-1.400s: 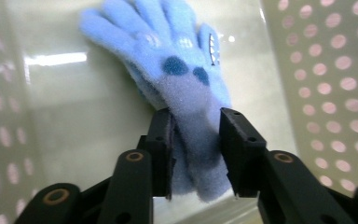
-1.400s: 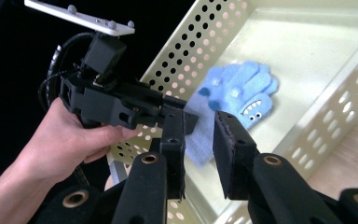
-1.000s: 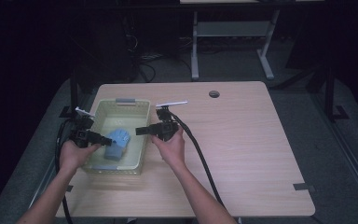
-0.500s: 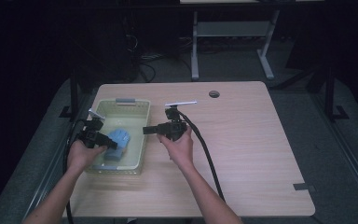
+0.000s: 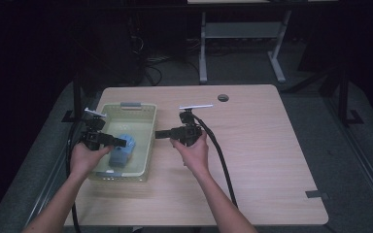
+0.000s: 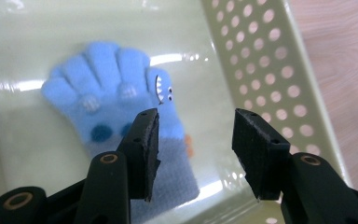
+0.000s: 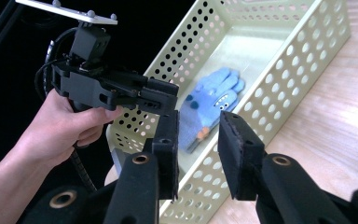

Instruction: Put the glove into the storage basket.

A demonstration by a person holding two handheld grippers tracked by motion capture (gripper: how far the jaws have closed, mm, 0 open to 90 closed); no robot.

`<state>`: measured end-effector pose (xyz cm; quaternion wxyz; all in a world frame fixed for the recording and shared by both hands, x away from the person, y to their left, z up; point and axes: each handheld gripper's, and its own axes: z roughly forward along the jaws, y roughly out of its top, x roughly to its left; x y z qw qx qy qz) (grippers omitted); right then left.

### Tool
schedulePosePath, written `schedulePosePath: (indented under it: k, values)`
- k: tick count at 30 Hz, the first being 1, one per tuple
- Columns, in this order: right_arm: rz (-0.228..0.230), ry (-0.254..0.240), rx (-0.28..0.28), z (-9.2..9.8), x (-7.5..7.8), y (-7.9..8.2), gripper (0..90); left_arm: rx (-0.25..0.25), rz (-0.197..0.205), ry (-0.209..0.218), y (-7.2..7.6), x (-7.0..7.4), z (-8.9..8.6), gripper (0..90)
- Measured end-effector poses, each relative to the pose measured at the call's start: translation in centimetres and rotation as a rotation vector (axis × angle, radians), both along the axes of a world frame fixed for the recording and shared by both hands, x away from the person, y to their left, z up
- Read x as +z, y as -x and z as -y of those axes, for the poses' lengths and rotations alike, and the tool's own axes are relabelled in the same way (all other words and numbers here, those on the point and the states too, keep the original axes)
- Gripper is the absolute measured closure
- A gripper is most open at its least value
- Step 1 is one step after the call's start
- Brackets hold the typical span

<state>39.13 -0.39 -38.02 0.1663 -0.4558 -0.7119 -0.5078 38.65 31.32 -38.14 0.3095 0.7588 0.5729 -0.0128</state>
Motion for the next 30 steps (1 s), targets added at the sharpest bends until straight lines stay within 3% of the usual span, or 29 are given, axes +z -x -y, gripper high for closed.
schedulePosePath:
  k: [5, 11, 30]
  values:
    - [-0.001, -0.009, 0.000, 0.8, 0.2, 0.0, 66.7, -0.036, 0.015, 0.007, 0.1, 0.2, 1.0, 48.2]
    - [0.002, -0.004, -0.009, 1.9, 0.4, 0.0, 64.1, -0.046, 0.041, 0.023, 0.1, 0.5, 1.9, 46.3]
    - [0.006, -0.012, -0.064, 5.9, 0.8, 0.1, 57.7, -0.057, 0.138, 0.134, 0.5, 2.1, 3.6, 40.5]
